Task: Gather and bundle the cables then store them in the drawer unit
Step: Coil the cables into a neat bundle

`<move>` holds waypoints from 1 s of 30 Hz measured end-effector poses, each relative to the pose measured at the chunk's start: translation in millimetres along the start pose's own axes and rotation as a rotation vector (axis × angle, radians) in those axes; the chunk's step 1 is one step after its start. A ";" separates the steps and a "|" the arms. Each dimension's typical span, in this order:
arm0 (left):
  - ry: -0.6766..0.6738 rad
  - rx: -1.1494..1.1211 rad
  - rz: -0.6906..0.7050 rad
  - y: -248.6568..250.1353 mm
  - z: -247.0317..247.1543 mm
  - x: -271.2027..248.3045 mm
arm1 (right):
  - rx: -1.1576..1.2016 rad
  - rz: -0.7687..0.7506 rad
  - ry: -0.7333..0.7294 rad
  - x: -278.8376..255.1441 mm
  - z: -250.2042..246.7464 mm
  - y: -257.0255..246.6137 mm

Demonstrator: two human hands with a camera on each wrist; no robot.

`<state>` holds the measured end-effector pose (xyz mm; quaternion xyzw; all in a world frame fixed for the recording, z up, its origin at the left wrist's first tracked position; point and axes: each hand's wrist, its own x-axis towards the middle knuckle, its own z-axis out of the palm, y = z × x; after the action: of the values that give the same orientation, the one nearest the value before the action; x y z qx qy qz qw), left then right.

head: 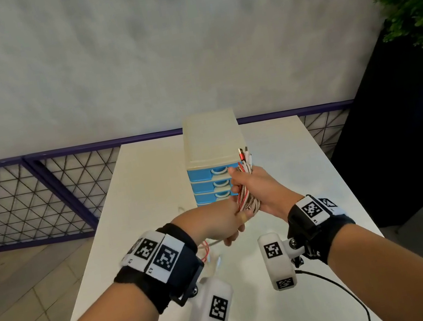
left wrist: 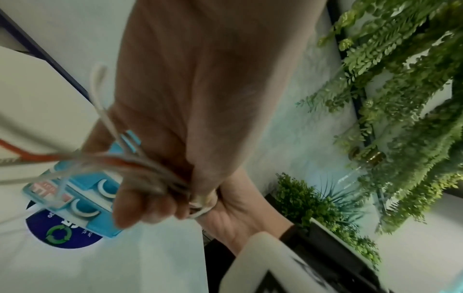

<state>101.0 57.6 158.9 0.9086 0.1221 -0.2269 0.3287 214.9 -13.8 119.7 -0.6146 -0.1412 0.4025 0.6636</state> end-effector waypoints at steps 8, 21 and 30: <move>-0.078 -0.128 0.036 -32.0 7.1 3.1 | 0.297 -0.066 0.121 -5.5 16.3 -3.6; 0.325 0.388 -0.097 -46.9 17.4 11.6 | 0.048 -0.255 0.296 -4.6 13.5 -10.6; 0.434 -0.283 0.082 -67.5 1.4 -4.5 | -0.204 -0.308 0.329 -3.6 4.1 -17.4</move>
<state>71.6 107.3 123.6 0.8852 0.1833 0.0062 0.4276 216.1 -12.1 137.9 -0.7070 -0.1634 0.1748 0.6655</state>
